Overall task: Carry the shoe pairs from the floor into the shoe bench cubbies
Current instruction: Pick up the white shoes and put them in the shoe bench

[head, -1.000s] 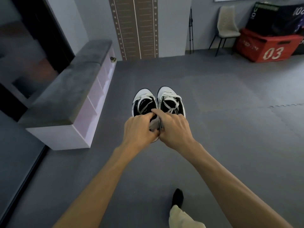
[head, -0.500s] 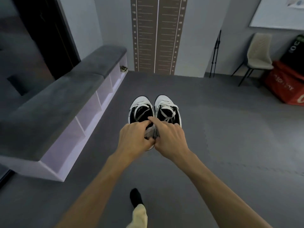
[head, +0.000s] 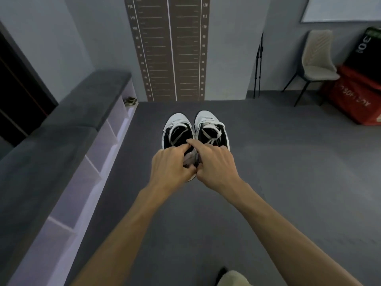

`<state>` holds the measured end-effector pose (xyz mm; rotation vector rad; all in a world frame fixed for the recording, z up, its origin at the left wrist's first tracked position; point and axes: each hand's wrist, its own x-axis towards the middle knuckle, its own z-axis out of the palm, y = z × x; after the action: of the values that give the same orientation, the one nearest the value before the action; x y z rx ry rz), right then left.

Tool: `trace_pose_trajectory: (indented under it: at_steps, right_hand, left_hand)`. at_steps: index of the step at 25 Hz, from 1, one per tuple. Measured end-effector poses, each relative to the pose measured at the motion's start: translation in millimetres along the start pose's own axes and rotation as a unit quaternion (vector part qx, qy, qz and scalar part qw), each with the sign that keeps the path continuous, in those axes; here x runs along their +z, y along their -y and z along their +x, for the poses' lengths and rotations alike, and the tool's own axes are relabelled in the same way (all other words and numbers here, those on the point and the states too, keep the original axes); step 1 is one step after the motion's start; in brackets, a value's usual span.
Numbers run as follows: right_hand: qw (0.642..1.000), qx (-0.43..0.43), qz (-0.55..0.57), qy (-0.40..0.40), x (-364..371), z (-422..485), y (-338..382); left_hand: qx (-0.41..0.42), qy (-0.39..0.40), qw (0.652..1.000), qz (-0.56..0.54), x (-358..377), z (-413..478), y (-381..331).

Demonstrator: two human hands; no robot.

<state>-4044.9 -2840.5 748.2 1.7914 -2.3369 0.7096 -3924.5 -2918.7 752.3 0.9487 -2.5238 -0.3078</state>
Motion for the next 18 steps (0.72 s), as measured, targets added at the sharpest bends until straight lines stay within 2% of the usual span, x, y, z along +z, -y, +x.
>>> trace_pose_trajectory:
  at_steps: [6, 9, 18]
  right_hand:
    - [0.999, -0.035, 0.033, -0.003, 67, 190, -126]
    - [0.996, -0.067, 0.051, 0.028, 90, 290, -185]
    - [0.983, -0.149, 0.052, 0.089, 187, 553, -295]
  left_hand:
    - [-0.023, -0.003, 0.999, 0.037, 80, 208, 39]
    - [-0.064, 0.0, 0.997, 0.046, 110, 311, 52]
    - [-0.175, -0.019, 0.984, 0.038, 198, 557, 142]
